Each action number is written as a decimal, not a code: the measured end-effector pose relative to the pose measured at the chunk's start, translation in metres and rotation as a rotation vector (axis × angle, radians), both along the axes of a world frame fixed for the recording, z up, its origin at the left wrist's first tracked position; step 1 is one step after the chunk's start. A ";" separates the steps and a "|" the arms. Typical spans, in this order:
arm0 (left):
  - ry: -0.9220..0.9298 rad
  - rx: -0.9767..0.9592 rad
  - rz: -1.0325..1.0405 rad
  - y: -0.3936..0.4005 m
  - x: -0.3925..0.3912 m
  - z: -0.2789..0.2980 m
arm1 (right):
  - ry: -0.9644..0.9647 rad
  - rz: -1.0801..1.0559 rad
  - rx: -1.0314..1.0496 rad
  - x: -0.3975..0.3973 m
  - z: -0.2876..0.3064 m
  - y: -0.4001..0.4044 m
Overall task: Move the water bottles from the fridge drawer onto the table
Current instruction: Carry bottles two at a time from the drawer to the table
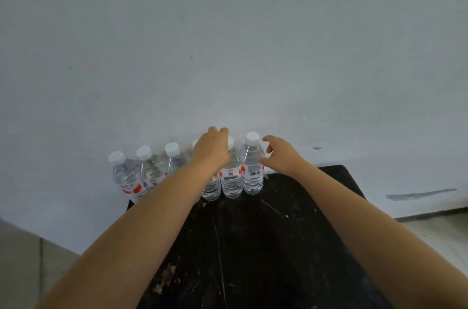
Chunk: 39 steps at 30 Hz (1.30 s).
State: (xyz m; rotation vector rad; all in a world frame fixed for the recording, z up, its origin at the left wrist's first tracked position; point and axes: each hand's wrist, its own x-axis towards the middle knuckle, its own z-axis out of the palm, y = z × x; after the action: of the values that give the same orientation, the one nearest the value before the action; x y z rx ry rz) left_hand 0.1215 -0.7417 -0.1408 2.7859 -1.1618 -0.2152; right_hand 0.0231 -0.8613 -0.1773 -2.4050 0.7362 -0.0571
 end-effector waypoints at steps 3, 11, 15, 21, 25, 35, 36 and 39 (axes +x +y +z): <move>-0.037 0.031 0.039 0.014 -0.024 0.022 | 0.002 0.038 -0.059 -0.028 0.022 0.008; -0.164 0.072 -0.110 0.037 -0.109 0.071 | 0.038 0.033 -0.377 -0.111 0.092 0.041; -0.291 0.078 -0.282 0.048 -0.160 0.088 | 0.027 -0.117 -0.464 -0.183 0.123 0.067; -0.380 -0.018 -0.606 0.060 -0.273 0.103 | 0.077 -0.442 -0.544 -0.329 0.141 0.119; -0.413 -0.083 -0.854 0.058 -0.381 0.112 | 0.121 -0.692 -0.542 -0.442 0.147 0.154; -0.326 -0.192 -1.332 0.080 -0.703 0.115 | 0.230 -1.304 -0.527 -0.747 0.149 0.279; -0.304 -0.200 -1.379 0.086 -0.738 0.114 | 0.237 -1.354 -0.520 -0.778 0.148 0.293; -0.212 -0.218 -1.512 0.111 -0.842 0.111 | 0.277 -1.467 -0.460 -0.869 0.145 0.335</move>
State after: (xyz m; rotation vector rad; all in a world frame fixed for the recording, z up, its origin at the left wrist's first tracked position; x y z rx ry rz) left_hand -0.7203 -0.6312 -0.0299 1.2150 -2.7935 0.1085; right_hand -0.8460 -0.5260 -0.0320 -1.6811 2.6489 -0.5186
